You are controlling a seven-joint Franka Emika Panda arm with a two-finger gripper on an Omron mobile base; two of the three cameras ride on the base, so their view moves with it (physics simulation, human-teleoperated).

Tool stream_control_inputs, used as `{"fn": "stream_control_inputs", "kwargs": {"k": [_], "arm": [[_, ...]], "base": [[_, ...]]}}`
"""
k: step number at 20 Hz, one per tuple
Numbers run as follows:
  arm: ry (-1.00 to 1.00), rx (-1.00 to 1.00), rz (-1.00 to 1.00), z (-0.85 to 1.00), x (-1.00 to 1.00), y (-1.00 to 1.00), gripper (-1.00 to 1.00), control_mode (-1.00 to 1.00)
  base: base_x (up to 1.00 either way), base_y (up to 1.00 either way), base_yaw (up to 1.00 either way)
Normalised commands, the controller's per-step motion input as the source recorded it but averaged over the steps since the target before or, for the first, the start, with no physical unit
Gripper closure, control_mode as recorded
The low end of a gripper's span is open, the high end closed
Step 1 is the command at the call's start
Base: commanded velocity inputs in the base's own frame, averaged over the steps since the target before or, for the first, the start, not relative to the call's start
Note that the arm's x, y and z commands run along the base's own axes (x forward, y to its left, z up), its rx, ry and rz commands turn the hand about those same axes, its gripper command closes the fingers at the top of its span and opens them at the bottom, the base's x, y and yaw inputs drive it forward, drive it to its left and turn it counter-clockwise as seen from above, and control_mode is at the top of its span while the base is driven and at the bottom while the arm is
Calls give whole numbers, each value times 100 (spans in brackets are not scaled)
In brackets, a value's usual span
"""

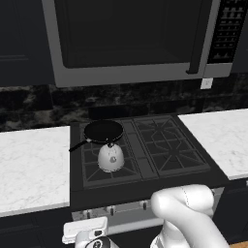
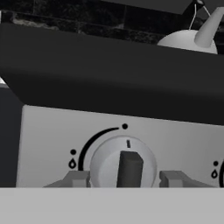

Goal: Pick the kettle from the counter and place it on a stove burner. Then turn the burner on.

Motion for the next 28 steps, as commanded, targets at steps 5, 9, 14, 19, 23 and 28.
{"fn": "stream_control_inputs", "kwargs": {"k": [5, 9, 14, 19, 23, 28], "arm": [[0, -4, 4, 0, 6, 0, 100, -100], [0, -10, 8, 3, 3, 0, 100, -100], [0, -11, 8, 12, 3, 0, 100, -100], [0, -11, 9, 26, 8, 0, 100, -100], [3, -14, 8, 38, 21, 9, 100, -100], [7, -21, 6, 51, 36, 28, 100, -100]], "base": [[0, 0, 0], [0, 0, 0], [0, 0, 0], [0, 0, 0], [0, 0, 0], [0, 0, 0]]}}
